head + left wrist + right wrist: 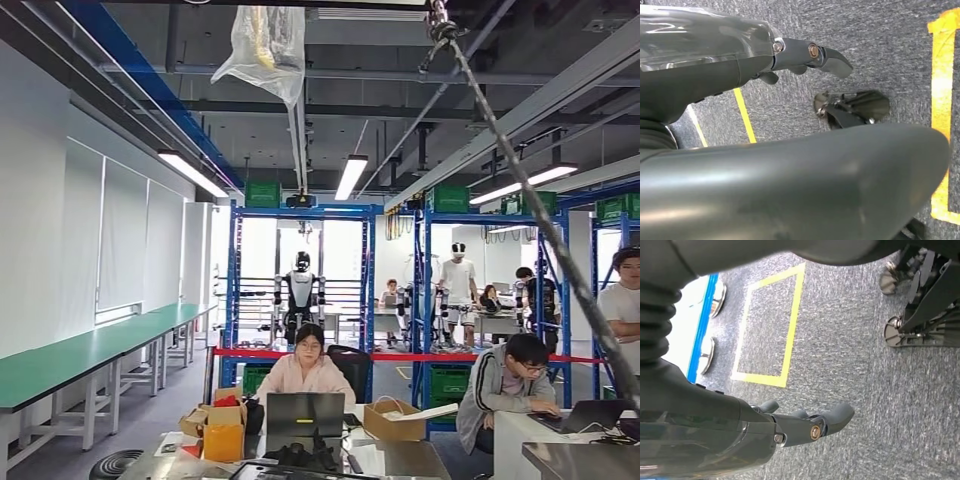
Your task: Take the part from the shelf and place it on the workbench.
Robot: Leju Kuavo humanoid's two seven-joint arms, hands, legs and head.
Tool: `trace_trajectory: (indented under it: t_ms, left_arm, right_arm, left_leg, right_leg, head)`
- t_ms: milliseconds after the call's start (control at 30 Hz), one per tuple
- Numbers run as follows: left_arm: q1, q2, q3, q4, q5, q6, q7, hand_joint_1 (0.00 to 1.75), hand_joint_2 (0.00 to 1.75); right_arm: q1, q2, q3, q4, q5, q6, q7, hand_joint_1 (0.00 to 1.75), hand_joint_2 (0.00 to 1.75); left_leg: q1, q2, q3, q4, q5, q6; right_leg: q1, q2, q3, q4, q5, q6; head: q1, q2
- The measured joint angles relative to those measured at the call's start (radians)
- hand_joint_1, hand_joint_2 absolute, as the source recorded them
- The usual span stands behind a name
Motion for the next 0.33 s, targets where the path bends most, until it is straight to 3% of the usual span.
trace_trajectory:
  t_ms: [33, 67, 100, 167, 200, 267, 300, 333]
  left_arm:
    - [0.001, 0.0, 0.0, 0.0, 0.0, 0.0, 0.0, 0.0, 1.31]
    - [0.002, 0.0, 0.0, 0.0, 0.0, 0.0, 0.0, 0.0, 1.75]
    - [0.002, 0.0, 0.0, 0.0, 0.001, 0.0, -0.001, 0.0, 1.75]
    - [0.0, -0.002, 0.001, 0.0, 0.001, 0.0, -0.003, 0.0, 1.75]
    - [-0.002, -0.004, 0.001, 0.0, 0.002, 0.0, -0.005, 0.0, 1.75]
    - [-0.002, -0.007, 0.002, -0.001, 0.002, 0.0, -0.008, 0.0, 1.75]
    - [-0.002, -0.008, 0.003, -0.001, 0.002, 0.0, -0.011, 0.0, 1.75]
    - [-0.001, -0.008, 0.003, -0.001, 0.002, 0.0, -0.012, 0.0, 1.75]
  right_arm:
    - [0.0, 0.001, 0.0, 0.0, 0.002, -0.004, 0.002, 0.0, 1.75]
    - [0.0, 0.002, 0.0, 0.0, 0.003, -0.007, 0.003, 0.0, 1.75]
    - [0.0, 0.003, 0.0, 0.0, 0.003, -0.008, 0.001, 0.0, 1.31]
    - [-0.001, 0.004, -0.001, 0.0, 0.001, -0.008, -0.008, 0.0, 0.44]
    - [-0.001, 0.003, -0.001, 0.0, -0.001, -0.007, -0.012, 0.0, 0.0]
    - [-0.001, 0.001, -0.003, 0.0, -0.002, -0.006, -0.017, 0.0, 0.0]
    - [-0.001, 0.002, -0.004, 0.0, -0.003, -0.006, -0.018, 0.0, 0.0]
    - [-0.001, 0.002, -0.004, 0.0, -0.003, -0.006, -0.019, 0.0, 0.0]
  left_leg:
    - [0.003, 0.0, -0.02, 0.042, -0.008, -0.007]
    - [0.008, -0.001, -0.024, 0.05, 0.003, -0.016]
    - [0.014, -0.001, -0.011, 0.02, 0.031, -0.026]
    - [0.029, -0.002, 0.04, -0.097, 0.091, -0.05]
    - [0.033, -0.004, 0.058, -0.139, 0.106, -0.048]
    - [0.031, -0.008, 0.065, -0.163, 0.104, -0.035]
    - [0.029, -0.008, 0.062, -0.161, 0.106, -0.022]
    - [0.028, -0.008, 0.062, -0.16, 0.106, -0.021]
  right_leg:
    - [0.0, 0.0, -0.001, 0.003, -0.001, 0.0]
    - [-0.002, 0.0, -0.003, 0.007, -0.003, 0.0]
    - [-0.005, 0.001, -0.005, 0.014, -0.005, 0.002]
    - [-0.009, 0.004, -0.016, 0.042, -0.019, 0.013]
    - [-0.009, 0.006, -0.025, 0.061, -0.027, 0.02]
    - [-0.007, 0.01, -0.039, 0.083, -0.037, 0.028]
    - [-0.008, 0.01, -0.041, 0.085, -0.036, 0.029]
    - [-0.008, 0.01, -0.04, 0.084, -0.035, 0.029]
  head:
    - [0.0, 0.0]
    - [0.0, 0.0]
    - [0.0, 0.0]
    - [0.0, 0.0]
    - [0.0, 0.0]
    - [0.0, 0.0]
    - [-0.001, 0.0]
    - [-0.001, 0.0]
